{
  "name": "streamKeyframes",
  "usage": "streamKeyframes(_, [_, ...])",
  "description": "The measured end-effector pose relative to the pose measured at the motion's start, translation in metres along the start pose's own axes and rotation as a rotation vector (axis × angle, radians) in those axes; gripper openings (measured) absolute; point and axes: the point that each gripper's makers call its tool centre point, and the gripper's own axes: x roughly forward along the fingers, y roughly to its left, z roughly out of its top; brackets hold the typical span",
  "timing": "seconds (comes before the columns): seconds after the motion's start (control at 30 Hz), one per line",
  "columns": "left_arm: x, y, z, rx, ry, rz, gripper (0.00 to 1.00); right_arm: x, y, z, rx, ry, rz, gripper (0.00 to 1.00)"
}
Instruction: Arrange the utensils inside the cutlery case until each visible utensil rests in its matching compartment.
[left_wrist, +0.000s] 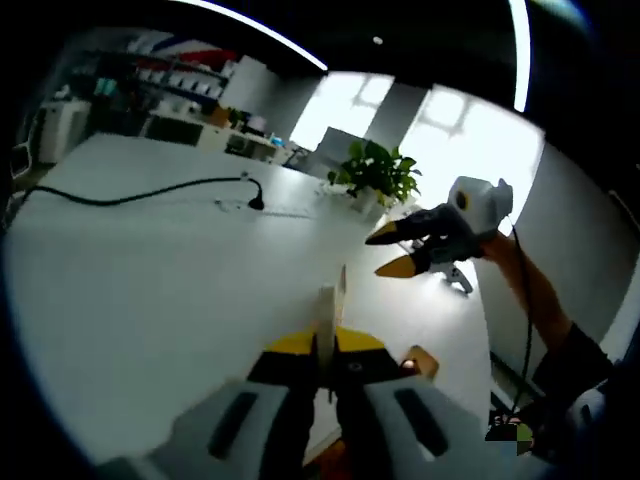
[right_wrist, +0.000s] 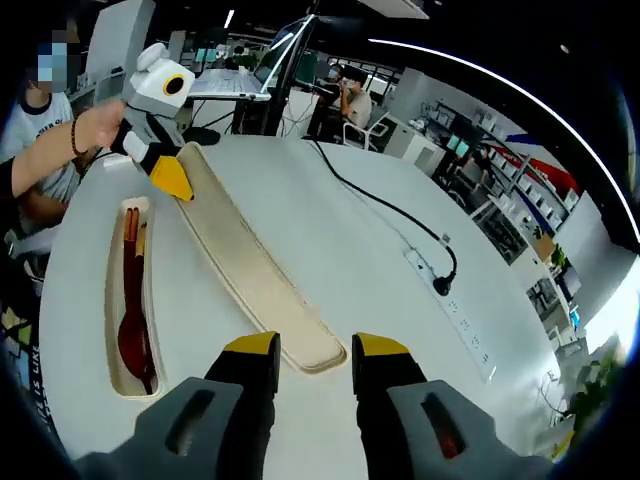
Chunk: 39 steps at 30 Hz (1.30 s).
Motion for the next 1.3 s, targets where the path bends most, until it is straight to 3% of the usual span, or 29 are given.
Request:
streamKeyframes(0.23, [-0.003,-0.001,-0.004,0.159,0.06,0.017,0.03,0.0,0.019,0.012,-0.187,0.019,0.063,0.33])
streamKeyframes(0.47, [-0.007,-0.002,-0.004,0.269,0.093,0.025,0.03,0.01,0.027,0.024,-0.283,0.041,0.08,0.34])
streamKeyframes(0.63, [-0.008,-0.004,-0.005,0.357,0.107,0.025,0.03,0.02,0.035,0.029,-0.322,0.04,0.112,0.33])
streamKeyframes(0.87, [-0.009,-0.005,-0.006,0.437,0.124,0.027,0.03,0.034,0.045,0.024,-0.351,0.063,0.139,0.22])
streamKeyframes(1.13, [-0.012,-0.007,-0.006,0.533,0.136,0.047,0.04,0.036,0.043,0.025,-0.375,0.053,0.095,0.11])
streamKeyframes(1.27, [-0.015,0.001,0.001,0.577,0.127,0.105,0.06,0.03,0.048,0.024,-0.4,0.058,0.079,0.05])
streamKeyframes(1.3, [-0.015,-0.001,0.0,0.564,0.127,0.089,0.07,0.029,0.047,0.025,-0.413,0.054,0.061,0.05])
